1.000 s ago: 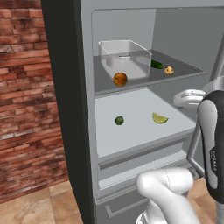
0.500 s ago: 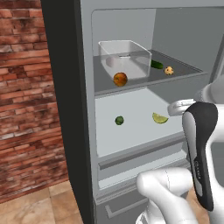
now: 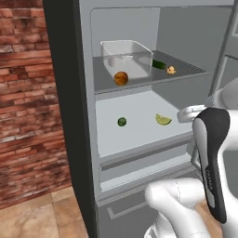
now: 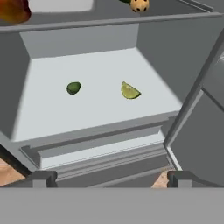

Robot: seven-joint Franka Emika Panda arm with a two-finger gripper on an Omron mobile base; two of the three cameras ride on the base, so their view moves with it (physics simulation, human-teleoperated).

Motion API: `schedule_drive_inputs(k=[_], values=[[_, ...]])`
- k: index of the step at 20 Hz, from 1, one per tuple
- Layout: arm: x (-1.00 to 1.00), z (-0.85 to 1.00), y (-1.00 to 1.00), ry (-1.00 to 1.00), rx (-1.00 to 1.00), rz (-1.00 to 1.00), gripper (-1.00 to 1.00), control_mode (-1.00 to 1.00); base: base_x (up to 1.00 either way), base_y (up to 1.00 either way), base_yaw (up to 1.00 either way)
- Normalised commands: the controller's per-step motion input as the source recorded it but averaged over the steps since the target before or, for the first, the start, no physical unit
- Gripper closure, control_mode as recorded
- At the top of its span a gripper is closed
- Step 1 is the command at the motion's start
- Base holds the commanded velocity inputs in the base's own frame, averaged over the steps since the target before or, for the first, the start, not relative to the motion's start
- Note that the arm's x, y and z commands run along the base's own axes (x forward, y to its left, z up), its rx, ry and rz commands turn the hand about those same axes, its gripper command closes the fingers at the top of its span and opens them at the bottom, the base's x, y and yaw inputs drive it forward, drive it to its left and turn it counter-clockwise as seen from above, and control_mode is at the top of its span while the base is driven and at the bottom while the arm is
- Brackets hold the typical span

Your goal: Place the tupperware on the top shelf of the fridge. Make space for the tupperware among the existing items by rearranging them on the shelves if needed. Close the fridge door when finished.

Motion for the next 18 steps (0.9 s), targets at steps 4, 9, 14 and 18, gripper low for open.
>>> schedule_drive_inputs(k=[4,9,14,18], values=[[0.0,0.0,0.0,0.0,0.0,0.0,-1.0,1.0,-0.68,-0.72,0.12],[0.0,0.0,0.0,0.0,0.0,0.0,-1.0,1.0,-0.61,-0.74,0.22],[0.0,0.0,0.0,0.0,0.0,0.0,-1.0,1.0,-0.64,-0.44,0.3],[0.0,0.0,0.0,0.0,0.0,0.0,-1.0,1.0,-0.64,-0.23,0.32]])
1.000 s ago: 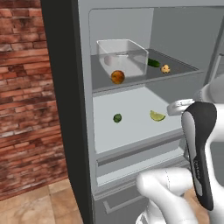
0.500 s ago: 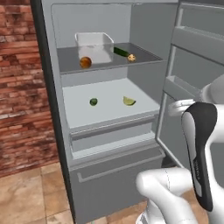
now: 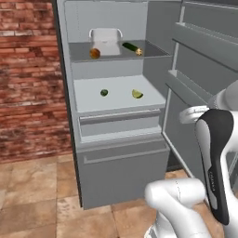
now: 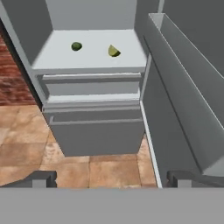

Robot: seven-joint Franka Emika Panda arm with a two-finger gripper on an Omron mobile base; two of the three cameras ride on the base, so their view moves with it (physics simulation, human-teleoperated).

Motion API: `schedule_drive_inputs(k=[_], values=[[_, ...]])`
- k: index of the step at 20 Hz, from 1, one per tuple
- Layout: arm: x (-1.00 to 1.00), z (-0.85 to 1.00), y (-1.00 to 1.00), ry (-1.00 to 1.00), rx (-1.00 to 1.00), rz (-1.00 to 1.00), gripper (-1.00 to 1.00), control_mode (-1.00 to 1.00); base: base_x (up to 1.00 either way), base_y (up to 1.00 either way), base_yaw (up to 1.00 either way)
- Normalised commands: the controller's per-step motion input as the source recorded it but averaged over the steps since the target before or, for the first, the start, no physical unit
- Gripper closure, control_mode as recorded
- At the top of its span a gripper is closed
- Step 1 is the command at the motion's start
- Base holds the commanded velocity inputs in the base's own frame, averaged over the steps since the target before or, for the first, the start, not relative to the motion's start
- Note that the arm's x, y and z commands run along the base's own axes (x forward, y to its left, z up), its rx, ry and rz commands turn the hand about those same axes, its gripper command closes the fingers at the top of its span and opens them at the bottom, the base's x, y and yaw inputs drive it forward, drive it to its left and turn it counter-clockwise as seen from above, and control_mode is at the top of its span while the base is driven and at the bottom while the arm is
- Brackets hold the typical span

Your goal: Place the tupperware on the top shelf of the fridge. Make space for the tupperware among the existing items by rearranging them on the shelves if needed. Close the fridge door when finished.

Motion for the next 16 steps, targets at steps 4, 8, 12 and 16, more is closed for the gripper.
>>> schedule_drive_inputs(k=[4,8,12,16], values=[[0.0,0.0,0.0,0.0,0.0,0.0,-1.0,1.0,-0.49,-0.03,0.27],[0.0,0.0,0.0,0.0,0.0,0.0,-1.0,1.0,-0.11,0.11,0.09],[0.0,0.0,0.0,0.0,0.0,0.0,-1.0,1.0,0.0,0.33,0.0],[0.0,0.0,0.0,0.0,0.0,0.0,-1.0,1.0,-0.14,0.32,0.0]])
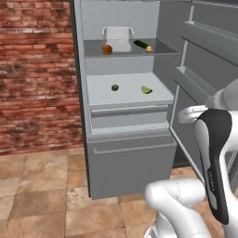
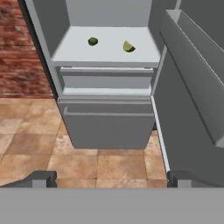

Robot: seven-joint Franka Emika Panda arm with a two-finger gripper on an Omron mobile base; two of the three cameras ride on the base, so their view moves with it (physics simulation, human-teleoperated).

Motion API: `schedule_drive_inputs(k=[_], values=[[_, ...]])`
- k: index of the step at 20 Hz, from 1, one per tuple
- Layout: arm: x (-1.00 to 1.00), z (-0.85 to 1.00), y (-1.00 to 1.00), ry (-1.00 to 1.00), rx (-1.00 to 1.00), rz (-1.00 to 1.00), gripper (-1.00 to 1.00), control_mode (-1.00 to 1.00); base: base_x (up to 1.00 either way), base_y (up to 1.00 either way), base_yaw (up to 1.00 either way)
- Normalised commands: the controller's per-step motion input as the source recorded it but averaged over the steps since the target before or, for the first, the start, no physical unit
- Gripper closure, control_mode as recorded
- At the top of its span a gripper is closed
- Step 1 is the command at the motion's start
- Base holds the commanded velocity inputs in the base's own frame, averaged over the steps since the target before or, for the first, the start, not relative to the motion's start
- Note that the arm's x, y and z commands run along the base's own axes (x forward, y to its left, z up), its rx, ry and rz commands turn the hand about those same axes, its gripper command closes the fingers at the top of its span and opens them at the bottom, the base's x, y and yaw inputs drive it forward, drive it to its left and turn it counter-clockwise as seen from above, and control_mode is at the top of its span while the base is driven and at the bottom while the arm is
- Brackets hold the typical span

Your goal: Place the tupperware on the top shelf of the fridge. Make space for the tupperware among the existing items by rearranging them on the shelves if needed. Close the fridge door when finished.

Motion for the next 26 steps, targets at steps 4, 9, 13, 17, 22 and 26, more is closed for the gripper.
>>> schedule_drive_inputs(k=[4,9,13,17,22,26], values=[[0.0,0.0,0.0,0.0,0.0,0.0,-1.0,1.0,-0.31,0.17,-0.02],[0.0,0.0,0.0,0.0,0.0,0.0,-1.0,1.0,-0.14,0.05,-0.05],[0.0,0.0,0.0,0.0,0.0,0.0,-1.0,-1.0,0.0,0.0,-0.01],[-0.06,0.0,0.04,0.0,-0.01,-0.02,-1.0,-1.0,0.0,0.0,0.0],[-0.02,0.0,0.14,0.0,-0.03,-0.04,-1.0,-1.0,0.0,0.0,0.0],[-0.35,0.0,0.0,-0.02,0.0,-0.03,-1.0,-1.0,0.0,0.0,0.0]])
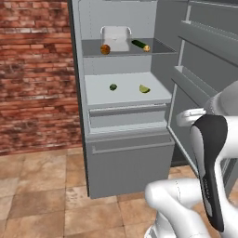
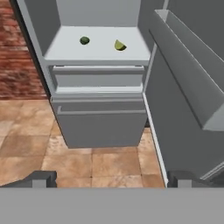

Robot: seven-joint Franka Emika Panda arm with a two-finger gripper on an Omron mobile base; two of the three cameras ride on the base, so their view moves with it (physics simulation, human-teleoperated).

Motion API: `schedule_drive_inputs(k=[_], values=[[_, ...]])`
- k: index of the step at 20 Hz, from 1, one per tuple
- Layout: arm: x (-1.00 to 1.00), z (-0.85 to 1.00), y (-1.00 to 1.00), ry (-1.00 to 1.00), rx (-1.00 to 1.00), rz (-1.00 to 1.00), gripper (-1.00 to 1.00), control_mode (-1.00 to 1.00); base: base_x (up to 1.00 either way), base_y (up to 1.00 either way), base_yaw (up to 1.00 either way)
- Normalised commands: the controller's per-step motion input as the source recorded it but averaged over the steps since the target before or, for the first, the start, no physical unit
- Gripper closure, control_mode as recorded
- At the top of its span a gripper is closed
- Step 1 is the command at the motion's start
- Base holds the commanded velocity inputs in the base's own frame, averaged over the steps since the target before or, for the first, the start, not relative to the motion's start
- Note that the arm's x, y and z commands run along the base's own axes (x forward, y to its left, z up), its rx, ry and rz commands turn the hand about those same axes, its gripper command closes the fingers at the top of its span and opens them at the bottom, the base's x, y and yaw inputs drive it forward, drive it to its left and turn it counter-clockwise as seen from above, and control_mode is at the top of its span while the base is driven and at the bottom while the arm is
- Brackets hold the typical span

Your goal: Place the tupperware on the top shelf of the fridge. Make space for the tupperware among the existing items by rearranging them on the shelves if needed. Close the fridge door when finished.

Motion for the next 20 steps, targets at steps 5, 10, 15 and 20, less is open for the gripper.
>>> schedule_drive_inputs(k=[5,10,15,20], values=[[-0.74,0.0,-0.27,-0.07,0.0,-0.19,-1.0,-1.0,0.0,0.0,0.0],[-0.52,0.08,-0.65,-0.07,0.01,-0.22,-1.0,-1.0,0.0,0.0,0.0],[-0.07,0.0,-0.93,-0.01,0.11,-0.09,-1.0,-1.0,0.0,0.0,0.0],[0.01,0.0,-1.0,-0.01,0.33,-0.01,-1.0,-1.0,0.0,0.0,0.0]])
